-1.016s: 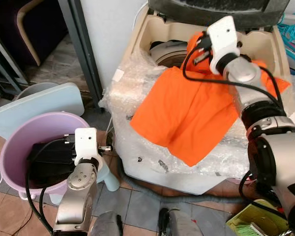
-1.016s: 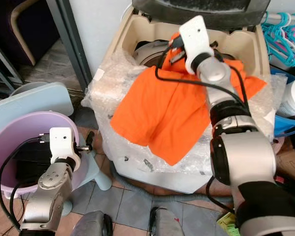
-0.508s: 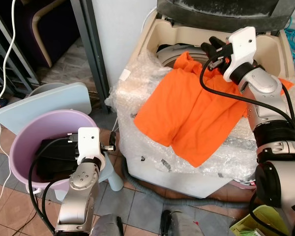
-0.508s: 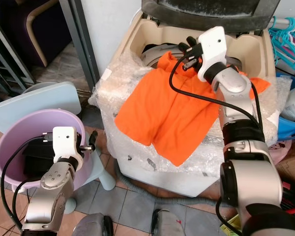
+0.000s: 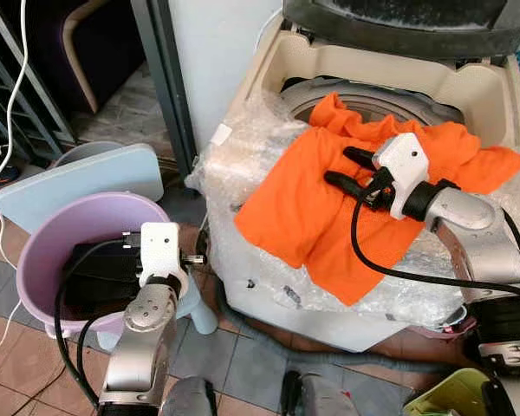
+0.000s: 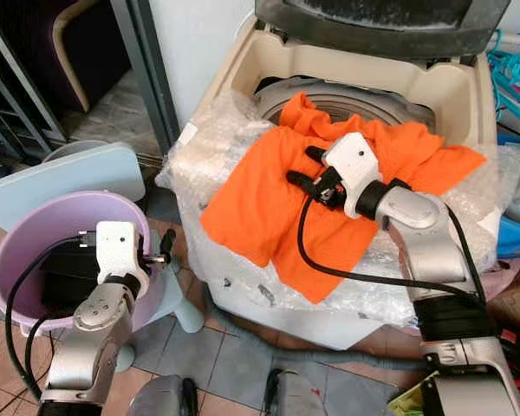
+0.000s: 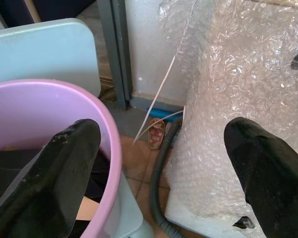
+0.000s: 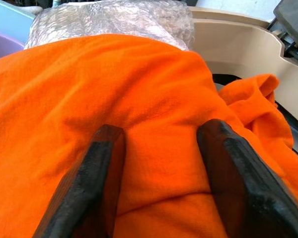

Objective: Clothes washing

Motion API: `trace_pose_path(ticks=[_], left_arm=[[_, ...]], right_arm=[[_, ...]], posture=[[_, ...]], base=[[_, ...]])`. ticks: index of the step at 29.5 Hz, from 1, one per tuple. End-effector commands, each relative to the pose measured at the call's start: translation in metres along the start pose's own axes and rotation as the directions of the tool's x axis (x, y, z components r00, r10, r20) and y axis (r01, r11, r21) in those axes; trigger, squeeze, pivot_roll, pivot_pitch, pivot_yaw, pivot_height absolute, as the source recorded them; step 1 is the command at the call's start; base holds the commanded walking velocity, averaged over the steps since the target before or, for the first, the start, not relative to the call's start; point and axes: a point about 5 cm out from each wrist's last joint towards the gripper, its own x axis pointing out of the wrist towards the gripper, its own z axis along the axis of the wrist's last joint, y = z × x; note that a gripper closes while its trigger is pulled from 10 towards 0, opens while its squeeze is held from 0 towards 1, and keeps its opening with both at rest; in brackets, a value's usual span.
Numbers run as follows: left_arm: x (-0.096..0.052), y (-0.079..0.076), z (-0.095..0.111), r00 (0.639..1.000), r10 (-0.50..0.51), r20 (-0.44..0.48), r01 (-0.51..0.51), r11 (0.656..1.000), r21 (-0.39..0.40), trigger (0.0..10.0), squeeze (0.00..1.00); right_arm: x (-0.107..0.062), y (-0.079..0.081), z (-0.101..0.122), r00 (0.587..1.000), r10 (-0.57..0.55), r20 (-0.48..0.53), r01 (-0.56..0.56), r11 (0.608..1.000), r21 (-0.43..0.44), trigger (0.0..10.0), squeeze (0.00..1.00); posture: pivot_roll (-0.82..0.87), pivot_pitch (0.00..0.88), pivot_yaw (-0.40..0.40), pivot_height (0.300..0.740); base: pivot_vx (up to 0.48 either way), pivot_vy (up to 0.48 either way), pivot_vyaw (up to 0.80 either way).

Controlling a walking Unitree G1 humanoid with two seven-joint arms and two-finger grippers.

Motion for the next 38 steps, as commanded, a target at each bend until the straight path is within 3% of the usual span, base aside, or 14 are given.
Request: trace_pose_path(ticks=[1,3,8,11,14,16,18,20,26,32,36,38], left_arm=[[-0.003,0.004,0.0,1.0,0.019,-0.003,-0.019,1.0,-0.004,10.0,0.0],[-0.004,0.005,0.0,1.0,0.02,-0.005,-0.02,1.0,0.0,10.0,0.0],[-0.005,0.005,-0.001,1.0,0.021,-0.007,-0.021,1.0,0.004,10.0,0.0],[-0.005,0.005,-0.002,1.0,0.02,-0.013,-0.019,1.0,0.008,10.0,0.0],[-0.005,0.004,-0.002,1.0,0.018,-0.014,-0.018,1.0,0.009,10.0,0.0],[-0.004,0.004,-0.002,1.0,0.016,-0.018,-0.015,1.0,0.012,10.0,0.0],[-0.004,0.004,-0.002,1.0,0.016,-0.018,-0.015,1.0,0.012,10.0,0.0],[-0.002,0.003,-0.002,1.0,0.015,-0.02,-0.015,1.0,0.016,10.0,0.0],[-0.002,0.003,0.0,1.0,0.022,-0.018,-0.021,1.0,0.018,10.0,0.0],[-0.001,0.0,-0.001,0.999,0.026,-0.02,-0.026,1.0,0.011,10.0,0.0],[0.001,-0.002,-0.001,1.0,0.017,-0.022,-0.017,1.0,0.011,10.0,0.0],[0.004,-0.004,-0.001,1.0,0.013,-0.023,-0.013,1.0,0.012,10.0,0.0]], right_arm=[[0.003,0.013,-0.03,0.986,0.018,-0.163,-0.017,1.0,0.008,0.0,0.0],[0.009,0.015,-0.034,0.979,-0.012,-0.201,0.007,1.0,-0.024,0.0,0.0],[0.013,0.009,-0.037,0.969,-0.096,-0.228,0.098,0.995,-0.001,0.0,0.0],[0.013,-0.008,-0.042,0.94,-0.205,-0.274,0.231,0.971,0.067,0.0,0.0],[0.012,-0.012,-0.043,0.934,-0.227,-0.276,0.259,0.962,0.085,0.0,0.0],[0.009,-0.029,-0.041,0.911,-0.296,-0.288,0.344,0.93,0.131,0.0,0.0],[0.009,-0.029,-0.041,0.911,-0.296,-0.288,0.344,0.93,0.131,0.0,0.0],[0.008,-0.042,-0.037,0.896,-0.337,-0.289,0.39,0.909,0.148,0.0,0.0],[0.01,-0.046,-0.035,0.894,-0.34,-0.291,0.394,0.907,0.152,0.0,0.0],[0.014,-0.043,-0.039,0.907,-0.266,-0.325,0.323,0.937,0.133,0.0,0.0],[0.023,-0.066,-0.013,0.92,-0.295,-0.259,0.315,0.948,0.04,0.0,0.0],[0.029,-0.098,0.038,0.898,-0.434,-0.075,0.431,0.901,-0.054,0.0,0.0]], posture=[[0.03,0.13,0.004,0.74],[0.04,0.132,0.004,0.74],[0.04,0.133,0.006,0.74],[0.04,0.133,0.008,0.74],[0.04,0.133,0.008,0.74],[0.03,0.135,0.009,0.74],[0.03,0.135,0.009,0.74],[0.04,0.136,0.012,0.74],[0.05,0.152,0.005,0.74],[0.04,0.149,-0.003,0.74],[0.03,0.145,-0.004,0.74],[0.03,0.137,-0.011,0.74]], base=[[0.0,0.0,0.0],[0.0,0.0,0.0],[0.0,0.0,0.0],[0.0,0.0,0.0],[0.0,0.0,0.0],[0.0,0.0,0.0],[0.0,0.0,0.0],[0.0,0.0,0.0],[0.0,0.0,0.0],[0.0,0.0,0.0],[0.0,0.0,0.0],[0.0,0.0,0.0]])
